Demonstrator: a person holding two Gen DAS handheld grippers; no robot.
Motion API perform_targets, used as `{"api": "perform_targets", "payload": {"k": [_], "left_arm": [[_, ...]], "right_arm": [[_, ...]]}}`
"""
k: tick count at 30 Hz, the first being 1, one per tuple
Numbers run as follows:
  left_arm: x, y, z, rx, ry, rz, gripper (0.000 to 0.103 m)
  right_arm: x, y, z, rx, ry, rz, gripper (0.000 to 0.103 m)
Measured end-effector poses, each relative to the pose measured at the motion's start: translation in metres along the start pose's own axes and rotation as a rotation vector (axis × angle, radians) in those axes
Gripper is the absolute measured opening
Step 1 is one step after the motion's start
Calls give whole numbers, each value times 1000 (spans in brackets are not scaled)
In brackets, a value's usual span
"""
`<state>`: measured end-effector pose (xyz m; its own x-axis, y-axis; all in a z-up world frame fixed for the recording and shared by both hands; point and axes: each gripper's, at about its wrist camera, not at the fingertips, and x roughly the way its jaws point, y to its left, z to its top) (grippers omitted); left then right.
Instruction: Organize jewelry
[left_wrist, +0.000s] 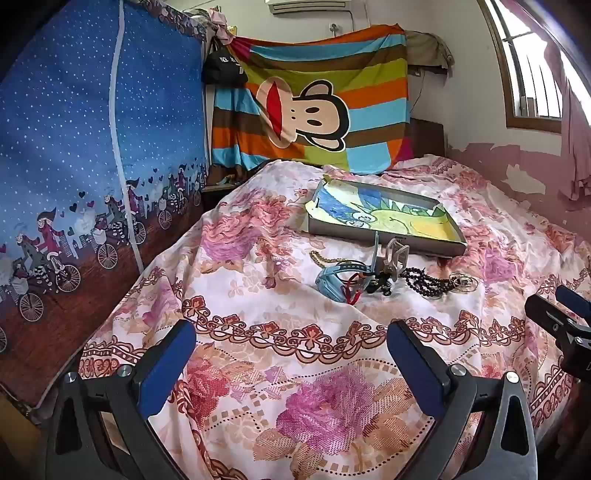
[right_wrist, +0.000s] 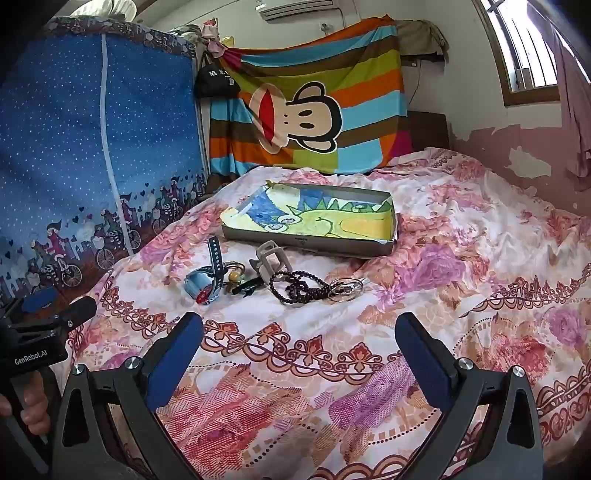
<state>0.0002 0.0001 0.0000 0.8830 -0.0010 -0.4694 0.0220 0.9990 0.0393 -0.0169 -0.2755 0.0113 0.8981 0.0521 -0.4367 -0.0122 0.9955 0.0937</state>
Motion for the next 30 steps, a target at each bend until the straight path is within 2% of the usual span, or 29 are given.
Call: {"api": "perform_targets", "payload": {"k": [30], "left_arm": [[0,0,0,-11,2,-4,103]], "right_arm": [[1,0,-1,-7,0,-4,102]]}}
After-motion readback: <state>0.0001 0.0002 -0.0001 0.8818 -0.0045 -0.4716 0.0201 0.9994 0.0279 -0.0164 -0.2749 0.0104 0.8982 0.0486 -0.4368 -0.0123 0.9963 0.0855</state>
